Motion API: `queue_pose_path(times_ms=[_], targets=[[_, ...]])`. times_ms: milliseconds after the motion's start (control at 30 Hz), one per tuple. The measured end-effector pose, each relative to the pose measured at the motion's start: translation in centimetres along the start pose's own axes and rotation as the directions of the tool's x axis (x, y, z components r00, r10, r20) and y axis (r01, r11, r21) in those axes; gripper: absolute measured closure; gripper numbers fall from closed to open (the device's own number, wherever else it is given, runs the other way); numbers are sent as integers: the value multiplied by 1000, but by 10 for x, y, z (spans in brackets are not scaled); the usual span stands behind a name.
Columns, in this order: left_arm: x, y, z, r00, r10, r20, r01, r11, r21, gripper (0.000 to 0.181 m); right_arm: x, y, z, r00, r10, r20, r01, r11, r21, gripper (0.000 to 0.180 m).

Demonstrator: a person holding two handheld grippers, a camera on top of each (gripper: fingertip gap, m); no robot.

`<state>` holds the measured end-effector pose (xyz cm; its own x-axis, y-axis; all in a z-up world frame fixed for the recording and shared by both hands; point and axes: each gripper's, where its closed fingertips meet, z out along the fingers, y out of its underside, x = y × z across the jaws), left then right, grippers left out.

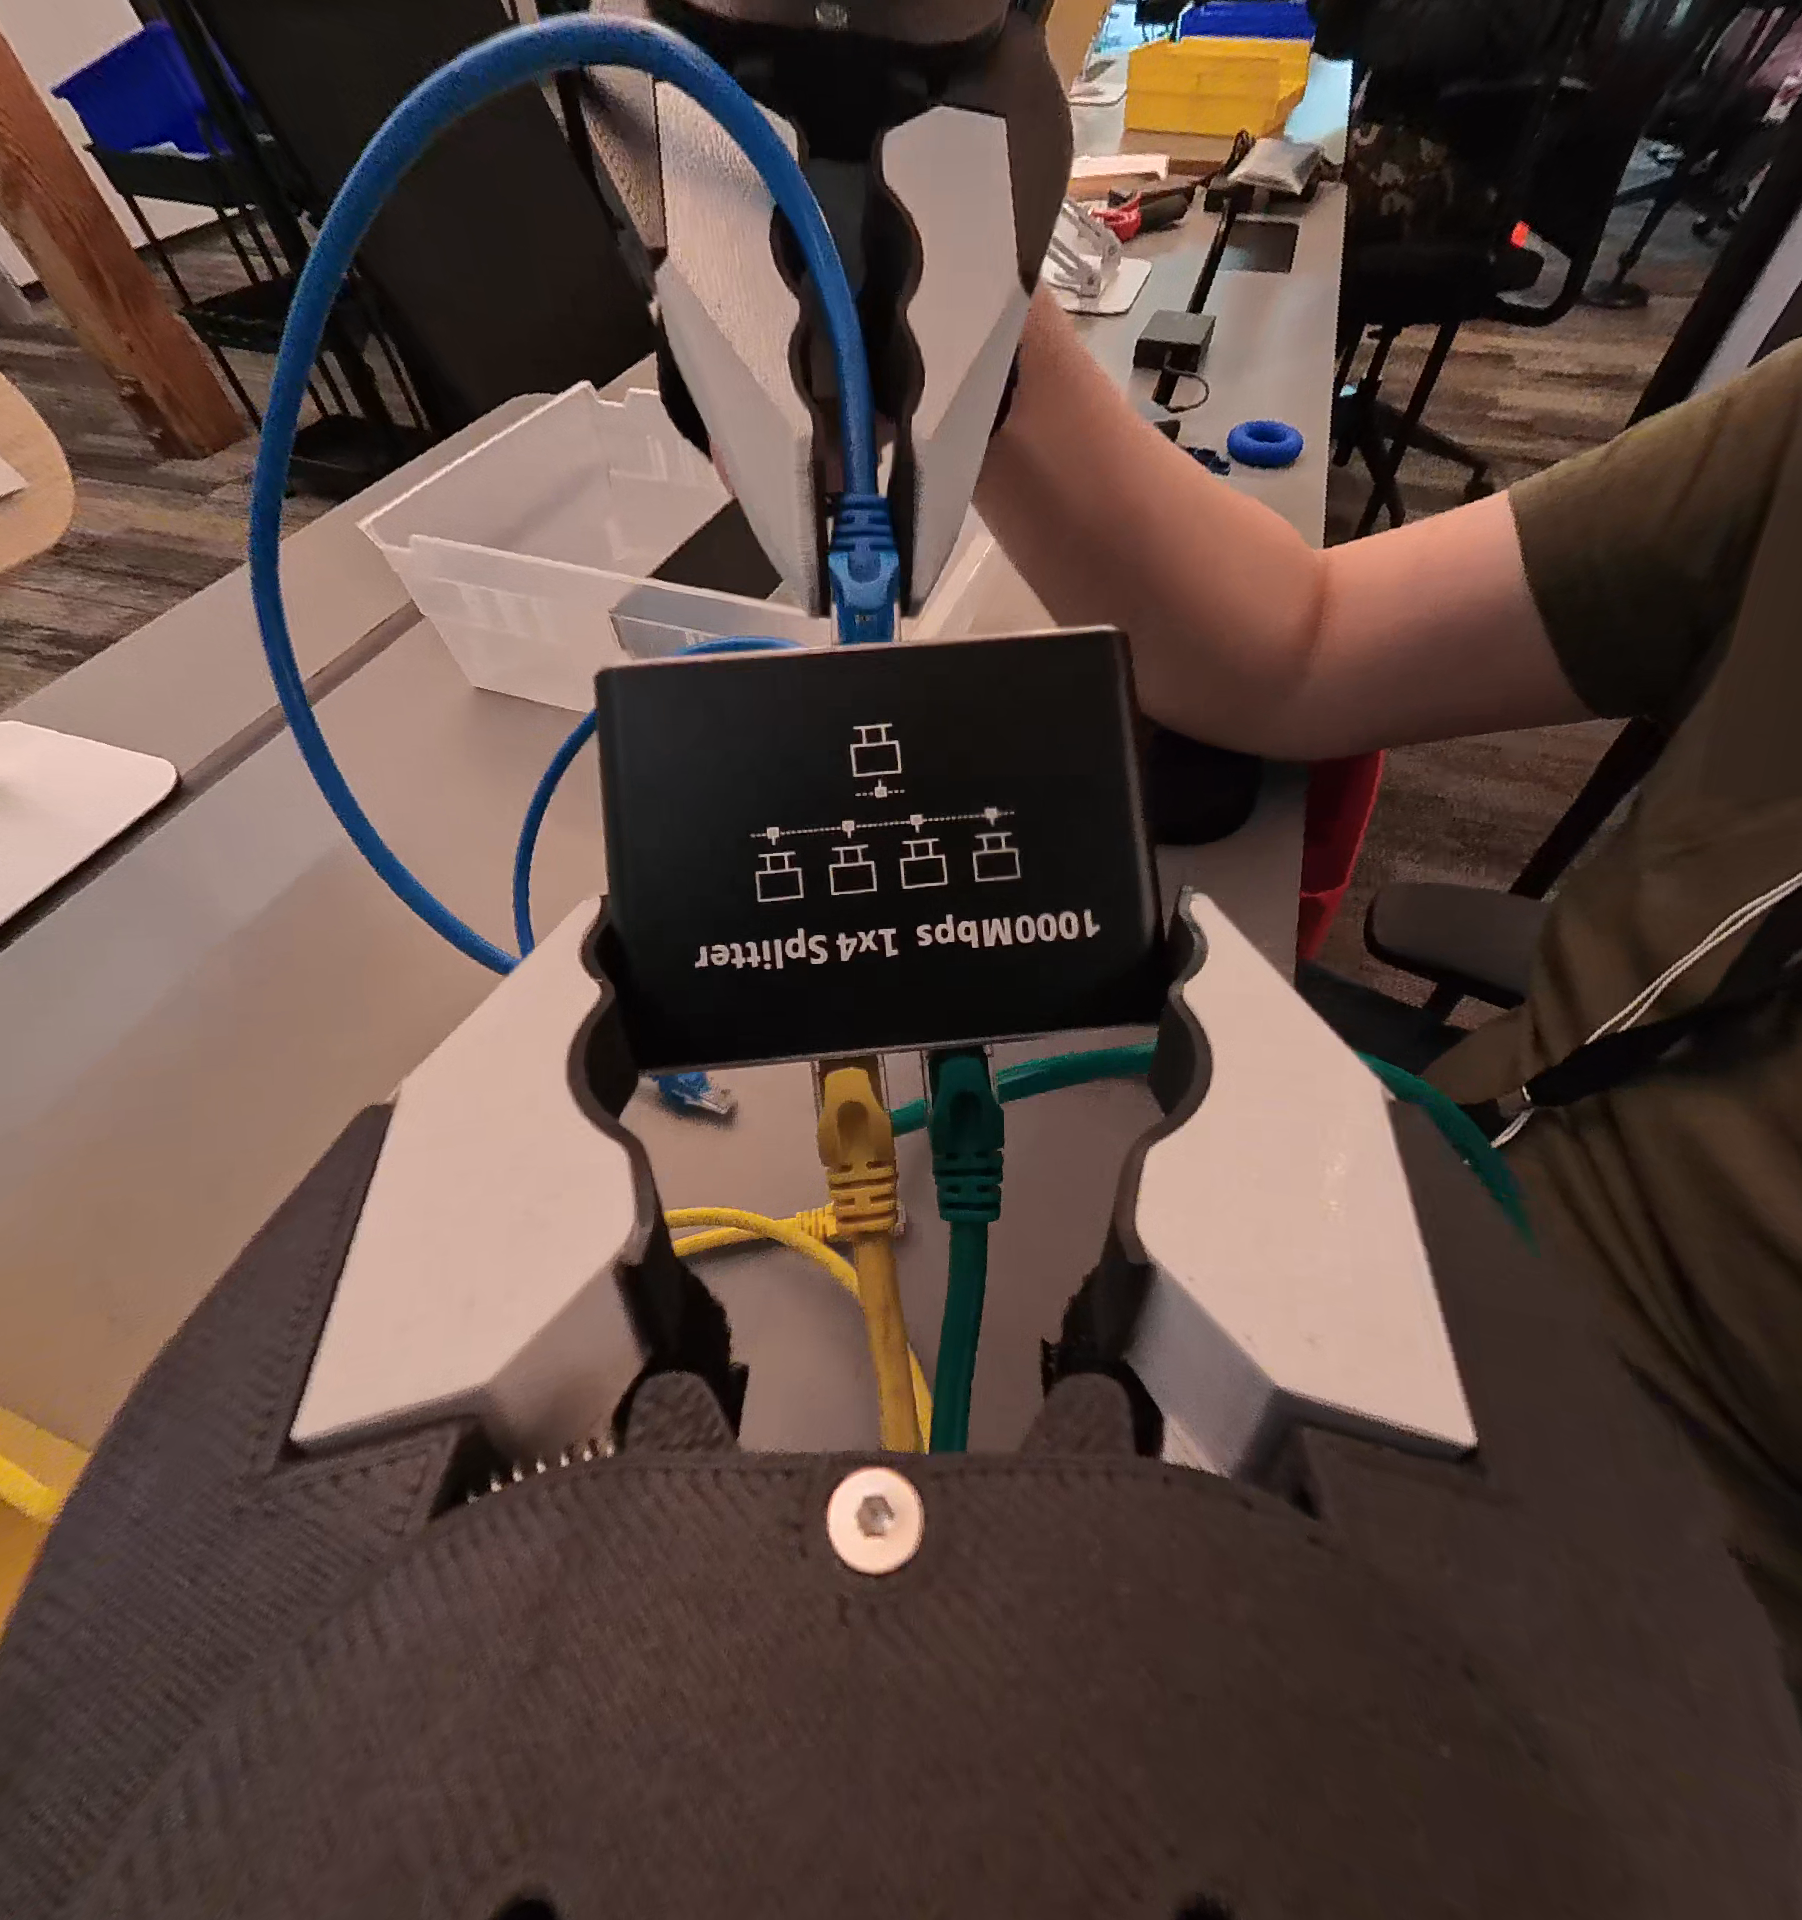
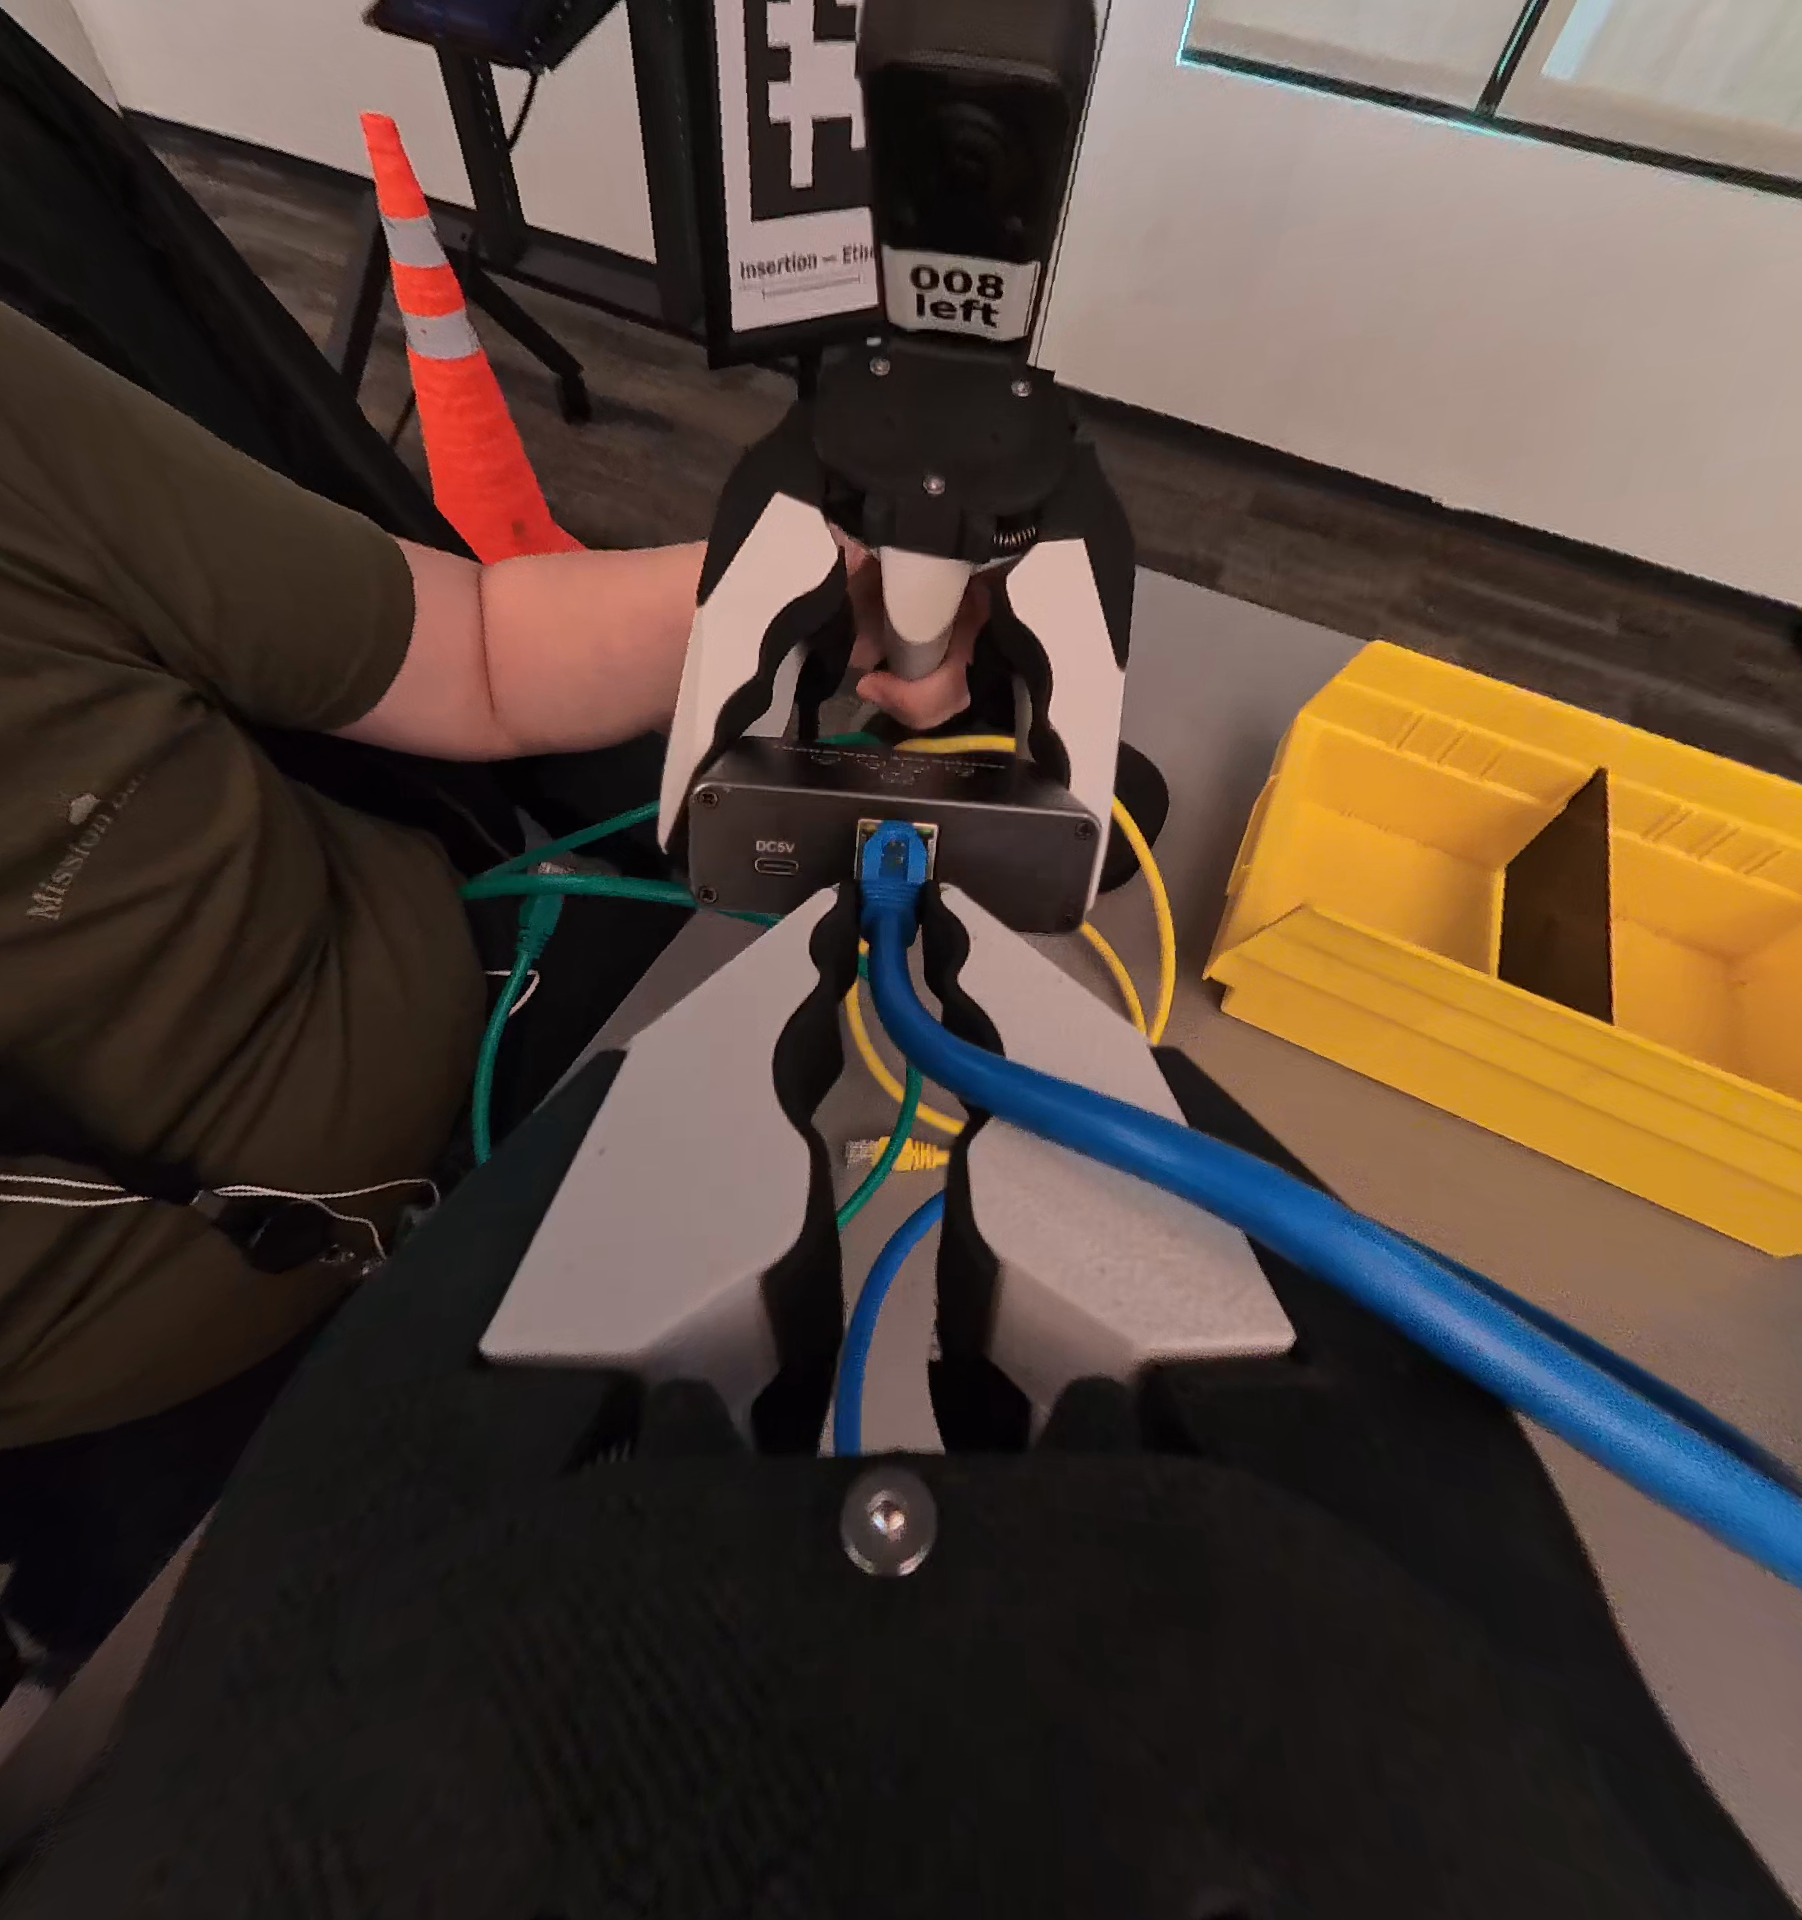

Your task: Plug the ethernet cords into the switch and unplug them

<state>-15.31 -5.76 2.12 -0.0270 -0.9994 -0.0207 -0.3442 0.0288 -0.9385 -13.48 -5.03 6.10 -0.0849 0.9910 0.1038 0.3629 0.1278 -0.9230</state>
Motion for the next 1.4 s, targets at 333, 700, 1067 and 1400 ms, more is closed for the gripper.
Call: queue_pose_path(times_ms=[333,700,1067,1400], targets=[[-1,-4,9,998,-57,-15,57,998,-2,81,1,-2,-5,998,59,18,-59,998,25,168],[6,13,68,969,-175,-177,180,984,12,80,5,13,-10,996,80,-26,-82,994,-70,168],[-17,1,47,992,-118,-34,121,990,69,81,13,23,-17,986,165,17,-164,986,-40,144],[-18,-18,28,993,-117,-11,117,984,131,81,15,14,-19,992,128,13,-129,992,15,168]])
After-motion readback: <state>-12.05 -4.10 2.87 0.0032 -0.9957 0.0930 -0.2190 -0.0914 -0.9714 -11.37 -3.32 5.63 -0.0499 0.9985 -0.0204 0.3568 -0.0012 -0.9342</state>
